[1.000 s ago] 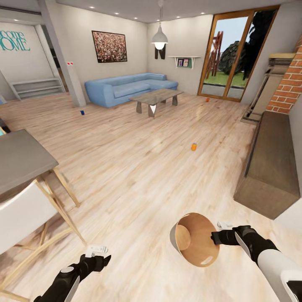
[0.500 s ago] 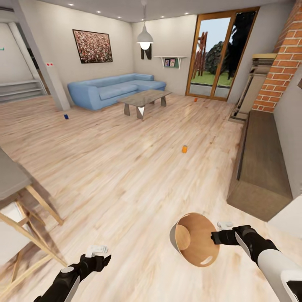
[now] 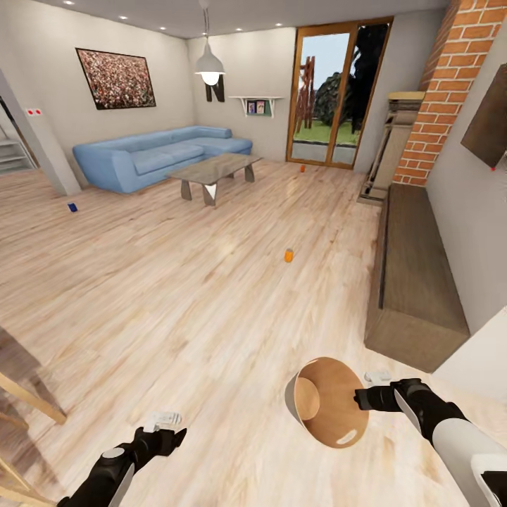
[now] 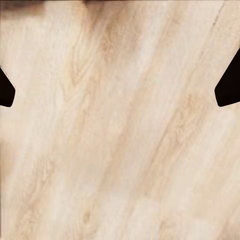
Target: Put the three can of soda from the living room inside the tash can in the kitchen.
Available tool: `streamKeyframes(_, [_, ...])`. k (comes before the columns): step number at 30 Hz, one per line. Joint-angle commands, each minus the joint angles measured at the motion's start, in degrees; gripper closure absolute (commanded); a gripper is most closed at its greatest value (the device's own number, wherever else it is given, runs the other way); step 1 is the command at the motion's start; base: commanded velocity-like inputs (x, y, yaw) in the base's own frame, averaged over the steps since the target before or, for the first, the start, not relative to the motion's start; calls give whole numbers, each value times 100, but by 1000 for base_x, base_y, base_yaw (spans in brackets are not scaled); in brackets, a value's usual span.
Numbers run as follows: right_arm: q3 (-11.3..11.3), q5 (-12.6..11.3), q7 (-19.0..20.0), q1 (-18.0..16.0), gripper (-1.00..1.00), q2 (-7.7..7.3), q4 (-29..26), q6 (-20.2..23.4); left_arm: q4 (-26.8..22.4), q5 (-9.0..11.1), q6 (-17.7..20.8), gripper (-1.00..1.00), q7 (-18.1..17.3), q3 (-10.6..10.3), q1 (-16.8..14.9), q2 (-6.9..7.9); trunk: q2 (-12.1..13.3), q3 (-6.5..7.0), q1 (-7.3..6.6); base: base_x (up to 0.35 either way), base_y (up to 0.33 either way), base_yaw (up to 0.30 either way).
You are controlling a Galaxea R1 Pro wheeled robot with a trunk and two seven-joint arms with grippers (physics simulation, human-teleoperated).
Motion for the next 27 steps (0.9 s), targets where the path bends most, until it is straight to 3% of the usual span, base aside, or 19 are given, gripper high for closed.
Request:
streamKeyframes(1, [-28, -99, 26, -2, 100, 2, -5, 24, 1, 0, 0, -100, 0, 0, 0, 0, 0, 1, 0, 323, 0, -120])
streamKeyframes(22, [-27, -98, 27, -2, 100, 48, 4, 24, -6, 0, 7, -100, -9, 0, 0, 0, 0, 5, 0, 323, 0, -16])
streamKeyframes(27, [-28, -99, 29, -2, 100, 60, 4, 24, -6, 0, 8, -100, -9, -1, 0, 0, 0, 16, 0, 323, 0, -146])
